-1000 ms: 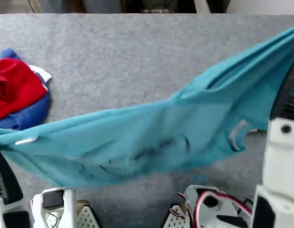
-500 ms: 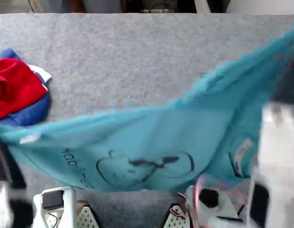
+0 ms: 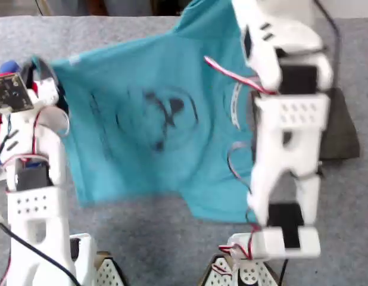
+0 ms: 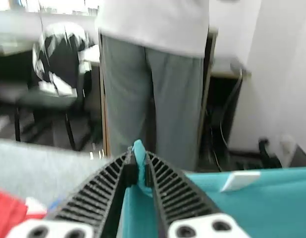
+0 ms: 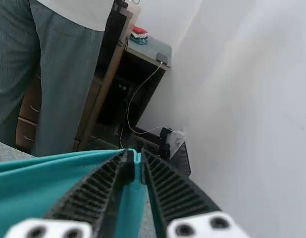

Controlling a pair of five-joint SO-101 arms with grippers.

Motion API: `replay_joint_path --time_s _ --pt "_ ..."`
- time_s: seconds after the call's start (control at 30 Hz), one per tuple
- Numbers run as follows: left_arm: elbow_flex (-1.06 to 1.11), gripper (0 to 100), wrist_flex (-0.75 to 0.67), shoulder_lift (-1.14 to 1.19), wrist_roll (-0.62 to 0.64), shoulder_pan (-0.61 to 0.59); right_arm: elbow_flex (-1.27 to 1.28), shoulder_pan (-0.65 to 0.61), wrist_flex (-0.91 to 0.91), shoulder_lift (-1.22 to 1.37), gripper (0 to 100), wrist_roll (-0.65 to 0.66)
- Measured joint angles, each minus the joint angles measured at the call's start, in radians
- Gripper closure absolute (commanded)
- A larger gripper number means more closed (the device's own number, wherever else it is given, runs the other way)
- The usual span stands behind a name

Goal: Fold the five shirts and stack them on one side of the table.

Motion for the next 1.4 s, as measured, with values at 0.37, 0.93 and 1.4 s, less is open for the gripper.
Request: replay_joint_path --time_s 0.37,0.93,1.4 --pt "-0.483 97 0.164 0.552 -0.035 -0.002 -0.512 -0.006 0.11 0.528 98.5 -0.048" --pt "-0.212 97 0.733 0.276 -0.037 -0.002 -1.085 -0.006 1.0 0.741 98.5 -0.051" --pt "0.153 97 0.603 0.218 -0.037 0.002 -0.328 -0.026 1.007 0.388 98.5 0.055"
